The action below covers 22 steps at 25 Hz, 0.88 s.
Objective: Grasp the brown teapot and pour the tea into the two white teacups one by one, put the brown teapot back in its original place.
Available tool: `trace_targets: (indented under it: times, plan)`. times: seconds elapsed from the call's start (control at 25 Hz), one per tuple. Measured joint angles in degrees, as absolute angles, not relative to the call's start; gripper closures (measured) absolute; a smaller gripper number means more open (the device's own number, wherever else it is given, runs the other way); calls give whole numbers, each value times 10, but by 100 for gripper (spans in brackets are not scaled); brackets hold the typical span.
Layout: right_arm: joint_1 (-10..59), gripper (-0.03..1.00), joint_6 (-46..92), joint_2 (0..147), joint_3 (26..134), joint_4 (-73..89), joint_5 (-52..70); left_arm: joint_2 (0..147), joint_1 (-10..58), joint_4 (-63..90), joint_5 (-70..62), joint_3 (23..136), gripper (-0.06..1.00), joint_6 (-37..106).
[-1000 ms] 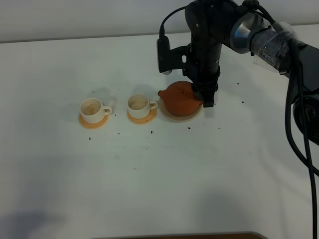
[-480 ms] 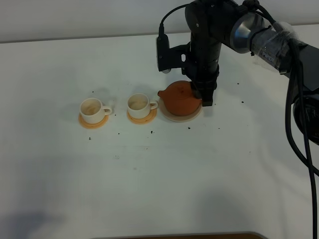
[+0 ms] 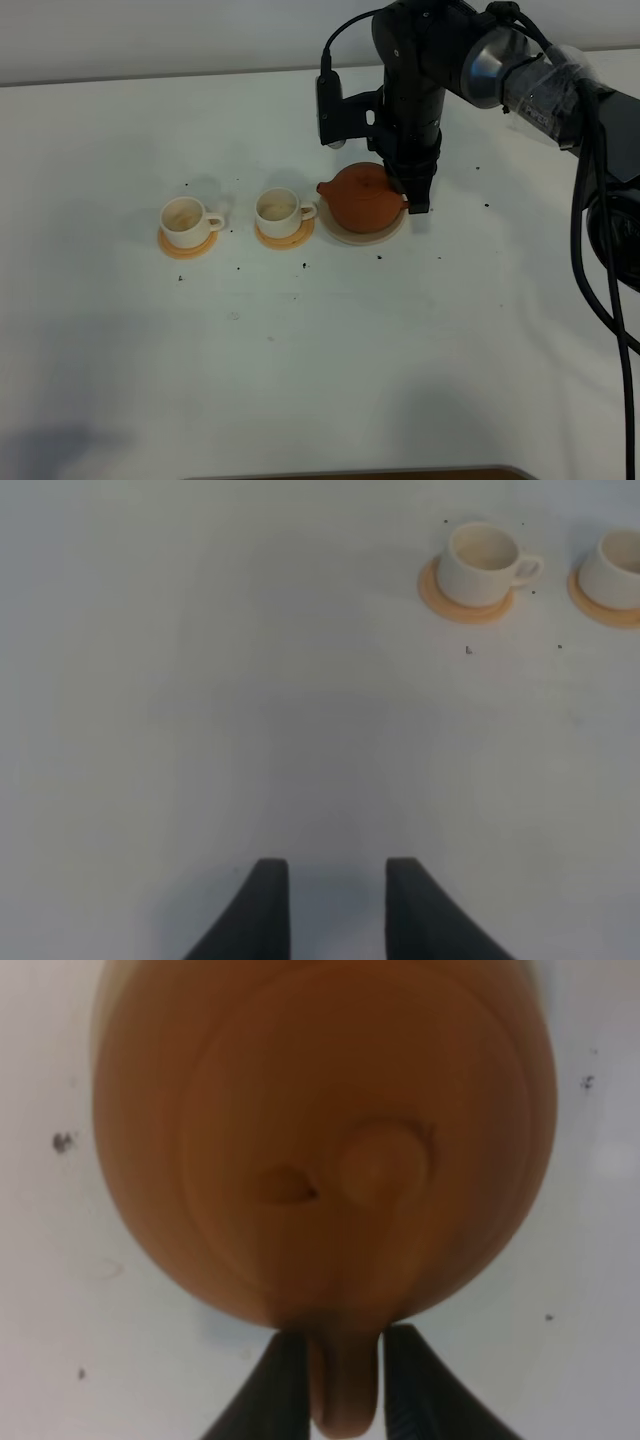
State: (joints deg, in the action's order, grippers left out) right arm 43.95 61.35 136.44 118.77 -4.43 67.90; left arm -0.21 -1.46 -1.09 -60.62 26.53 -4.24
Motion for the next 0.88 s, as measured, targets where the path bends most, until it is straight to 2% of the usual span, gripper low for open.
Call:
trace_targets:
  times: [0.24, 0.44, 0.88]
  plan:
    - [438, 76, 614, 1364, 1188, -44, 679, -2, -15, -11, -606, 265, 67, -42]
    - [438, 83, 614, 1364, 1188, -45, 679, -2, -15, -11, -606, 265, 67, -42]
    - [438, 83, 612, 1364, 1188, -44, 689, -2, -15, -11, -606, 265, 67, -42]
